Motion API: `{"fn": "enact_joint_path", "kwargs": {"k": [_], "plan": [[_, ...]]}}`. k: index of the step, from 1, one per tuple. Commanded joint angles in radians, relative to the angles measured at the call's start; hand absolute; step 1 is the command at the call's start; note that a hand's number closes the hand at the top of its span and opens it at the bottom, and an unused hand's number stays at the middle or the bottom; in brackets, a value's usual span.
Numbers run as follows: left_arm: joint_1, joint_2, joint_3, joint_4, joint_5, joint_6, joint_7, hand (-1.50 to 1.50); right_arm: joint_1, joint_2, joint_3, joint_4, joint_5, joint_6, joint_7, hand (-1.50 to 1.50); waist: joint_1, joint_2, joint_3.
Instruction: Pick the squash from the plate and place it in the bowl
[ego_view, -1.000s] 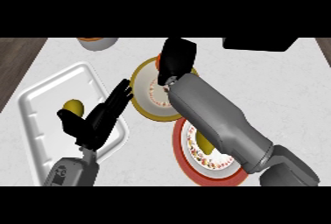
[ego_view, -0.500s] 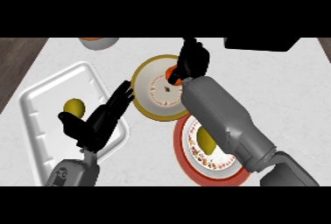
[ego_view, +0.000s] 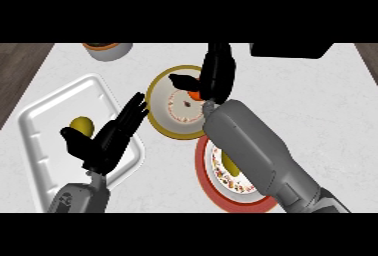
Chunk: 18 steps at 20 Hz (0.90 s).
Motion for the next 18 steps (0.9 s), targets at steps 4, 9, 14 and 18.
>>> {"fn": "enact_joint_path", "kwargs": {"k": [4,9,14,18], "plan": [[0.03,-0.013,0.008,0.006,-0.002,0.013,-0.016,0.0,0.202,0.004,0.22,-0.367,-0.022,-0.237,-0.017,-1.5,-0.045,-0.017,-0.002],[0.058,0.011,0.032,-0.028,0.001,0.028,0.016,0.0,0.47,0.004,0.383,-0.634,0.146,-0.257,-0.028,-1.5,-0.092,-0.033,-0.003],[0.045,0.029,0.075,0.002,0.02,0.012,-0.023,0.0,0.806,0.004,0.617,-0.741,0.34,-0.342,-0.1,1.5,-0.113,-0.031,-0.004],[0.038,0.025,0.07,-0.02,0.011,0.036,0.016,0.0,1.091,0.004,0.793,-0.76,0.49,-0.383,-0.169,1.5,-0.123,-0.031,-0.003]]}}
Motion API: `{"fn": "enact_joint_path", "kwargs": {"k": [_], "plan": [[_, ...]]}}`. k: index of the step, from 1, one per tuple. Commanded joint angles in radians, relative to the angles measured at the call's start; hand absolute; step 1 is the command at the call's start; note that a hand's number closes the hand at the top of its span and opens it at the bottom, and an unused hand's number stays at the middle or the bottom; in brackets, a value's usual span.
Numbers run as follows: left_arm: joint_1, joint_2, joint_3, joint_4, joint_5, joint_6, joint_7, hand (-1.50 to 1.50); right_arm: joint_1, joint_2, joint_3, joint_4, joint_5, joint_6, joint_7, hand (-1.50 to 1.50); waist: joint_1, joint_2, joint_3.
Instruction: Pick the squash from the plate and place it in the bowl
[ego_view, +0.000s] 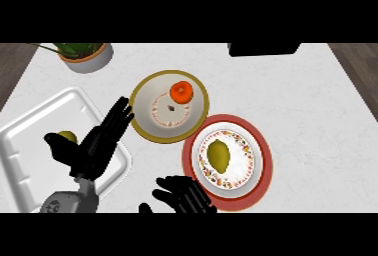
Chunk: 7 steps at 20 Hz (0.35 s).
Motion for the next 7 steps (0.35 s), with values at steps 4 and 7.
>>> {"fn": "enact_joint_path", "kwargs": {"k": [4,7], "plan": [[0.042,-0.001,-0.001,-0.023,0.0,-0.001,-0.012,0.0,0.525,-0.029,0.306,-0.002,0.241,-0.229,-0.115,1.5,-0.01,0.001,0.0],[0.023,-0.008,-0.009,-0.021,0.0,0.001,-0.002,0.0,0.519,0.003,0.339,0.09,0.216,-0.178,-0.087,1.5,0.012,0.011,0.002]]}}
